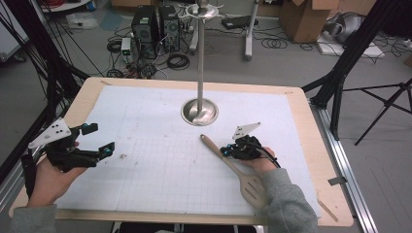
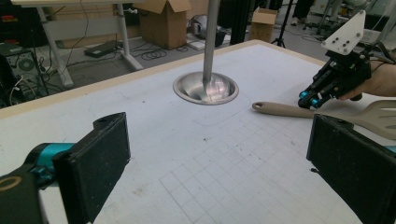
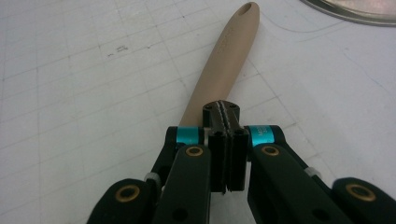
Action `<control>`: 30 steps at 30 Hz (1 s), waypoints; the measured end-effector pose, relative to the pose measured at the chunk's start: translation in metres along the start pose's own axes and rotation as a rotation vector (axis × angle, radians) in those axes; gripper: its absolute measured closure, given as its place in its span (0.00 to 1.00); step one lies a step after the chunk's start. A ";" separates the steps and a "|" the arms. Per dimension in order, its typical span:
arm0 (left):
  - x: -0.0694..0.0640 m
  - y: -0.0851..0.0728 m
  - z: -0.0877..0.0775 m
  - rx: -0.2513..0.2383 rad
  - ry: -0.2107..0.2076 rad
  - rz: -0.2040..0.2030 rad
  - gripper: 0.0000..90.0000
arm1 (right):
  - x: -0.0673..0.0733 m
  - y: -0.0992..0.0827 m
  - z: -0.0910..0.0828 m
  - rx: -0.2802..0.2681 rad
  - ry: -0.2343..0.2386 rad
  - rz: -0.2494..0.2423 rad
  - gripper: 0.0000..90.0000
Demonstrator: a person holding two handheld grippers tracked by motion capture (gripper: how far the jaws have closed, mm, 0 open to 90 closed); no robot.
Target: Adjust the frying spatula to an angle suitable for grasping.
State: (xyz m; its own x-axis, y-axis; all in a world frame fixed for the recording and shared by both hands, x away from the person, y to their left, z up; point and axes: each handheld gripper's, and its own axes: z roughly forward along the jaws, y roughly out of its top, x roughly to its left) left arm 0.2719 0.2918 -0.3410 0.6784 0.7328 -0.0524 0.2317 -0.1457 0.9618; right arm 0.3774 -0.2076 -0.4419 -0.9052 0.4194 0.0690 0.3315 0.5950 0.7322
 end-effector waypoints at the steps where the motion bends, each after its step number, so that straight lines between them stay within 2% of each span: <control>1: 0.000 0.000 0.000 -0.002 0.001 -0.002 0.07 | 0.000 0.001 0.001 0.001 -0.001 -0.006 1.00; 5: 0.000 -0.001 -0.001 0.000 0.003 -0.001 0.07 | 0.002 0.003 0.003 0.007 0.015 -0.027 1.00; 10: 0.000 0.000 -0.003 -0.005 0.006 0.000 0.07 | 0.004 0.005 0.001 0.010 0.007 -0.035 1.00; 15: 0.001 0.002 -0.001 -0.011 -0.001 0.000 0.07 | 0.006 0.008 -0.013 -0.035 -0.016 -0.019 1.00; 18: 0.000 0.002 0.003 -0.009 -0.008 0.001 0.07 | 0.009 0.008 -0.021 -0.050 -0.012 -0.009 1.00; 21: 0.000 0.004 0.006 -0.007 -0.017 0.004 0.07 | 0.015 0.008 -0.026 -0.054 0.022 -0.017 1.00; 25: 0.000 0.005 0.011 -0.012 -0.028 0.001 0.07 | 0.024 0.002 -0.023 0.005 0.040 -0.040 1.00; 30: 0.000 0.009 0.018 -0.015 -0.045 0.008 0.07 | 0.032 -0.008 -0.022 0.043 0.056 -0.043 1.00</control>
State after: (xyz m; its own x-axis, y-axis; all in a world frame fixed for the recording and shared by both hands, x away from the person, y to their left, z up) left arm 0.2864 0.2789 -0.3373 0.7111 0.7008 -0.0567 0.2163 -0.1413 0.9661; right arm 0.3397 -0.2139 -0.4299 -0.9321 0.3541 0.0767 0.3016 0.6411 0.7057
